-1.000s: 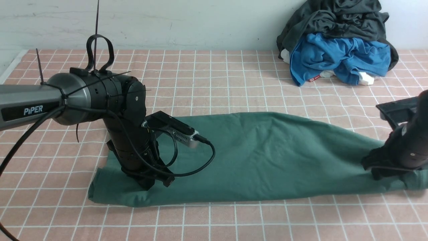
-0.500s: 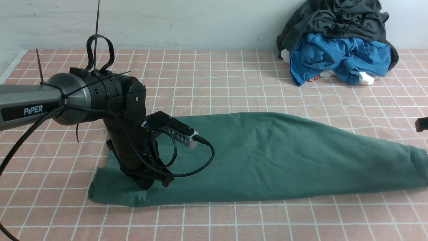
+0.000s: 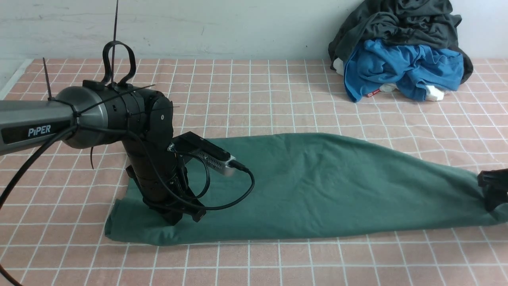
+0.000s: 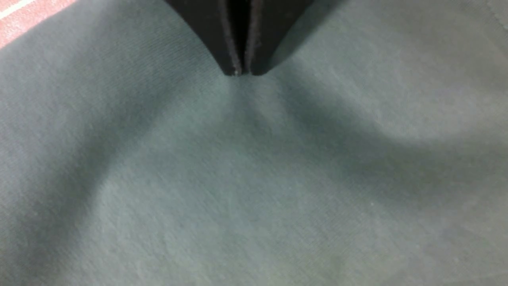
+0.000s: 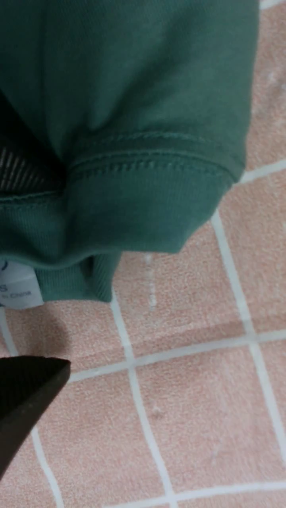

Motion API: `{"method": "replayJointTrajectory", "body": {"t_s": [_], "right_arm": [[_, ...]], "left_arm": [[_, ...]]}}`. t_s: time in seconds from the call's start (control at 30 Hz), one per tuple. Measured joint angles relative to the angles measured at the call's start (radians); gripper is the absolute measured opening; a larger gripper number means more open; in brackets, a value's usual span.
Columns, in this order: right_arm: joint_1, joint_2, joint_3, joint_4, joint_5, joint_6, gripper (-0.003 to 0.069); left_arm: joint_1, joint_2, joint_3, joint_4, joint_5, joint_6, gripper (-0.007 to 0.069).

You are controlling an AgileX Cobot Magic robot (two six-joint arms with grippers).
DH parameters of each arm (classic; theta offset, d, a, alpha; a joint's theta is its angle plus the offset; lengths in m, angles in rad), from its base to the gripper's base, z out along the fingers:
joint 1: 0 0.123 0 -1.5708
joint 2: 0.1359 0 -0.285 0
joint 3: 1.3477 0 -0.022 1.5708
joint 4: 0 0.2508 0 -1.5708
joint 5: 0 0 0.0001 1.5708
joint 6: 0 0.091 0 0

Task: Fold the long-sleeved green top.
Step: Use the right arm to clamp the right edge of the fabric, then use the right arm to drag the right edge of the fabric to the left and folds it over the left edge

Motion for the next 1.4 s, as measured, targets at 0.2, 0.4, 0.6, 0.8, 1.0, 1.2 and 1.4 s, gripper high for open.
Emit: {"method": "replayJointTrajectory", "body": {"t_s": [0.2, 0.4, 0.6, 0.8, 1.0, 1.2, 1.4], "right_arm": [[0.000, 0.001, -0.003, 0.033, -0.002, -0.036, 0.0499], [0.000, 0.003, -0.003, 0.113, -0.010, -0.139, 0.0368], [-0.001, 0.005, -0.003, 0.179, -0.011, -0.214, 0.0144], [-0.001, -0.044, -0.012, 0.132, 0.032, -0.229, 0.0042], [0.001, -0.215, -0.081, 0.052, 0.114, -0.188, 0.0042], [0.085, -0.399, -0.212, 0.106, 0.194, -0.233, 0.0042], [0.335, -0.417, -0.398, 0.202, 0.280, -0.295, 0.0042]], "left_arm": [[0.000, 0.000, 0.000, 0.000, -0.001, 0.004, -0.0003], [0.000, 0.000, 0.000, 0.002, -0.002, 0.006, -0.0003], [0.000, -0.002, 0.000, 0.003, -0.002, 0.007, -0.0003], [0.000, -0.069, 0.000, 0.015, 0.009, 0.007, -0.0003], [0.000, -0.270, 0.001, 0.038, 0.059, -0.019, -0.0003], [0.000, -0.555, 0.002, 0.038, 0.085, -0.068, -0.0003], [0.000, -0.819, 0.002, 0.037, 0.108, -0.089, -0.0003]]}}
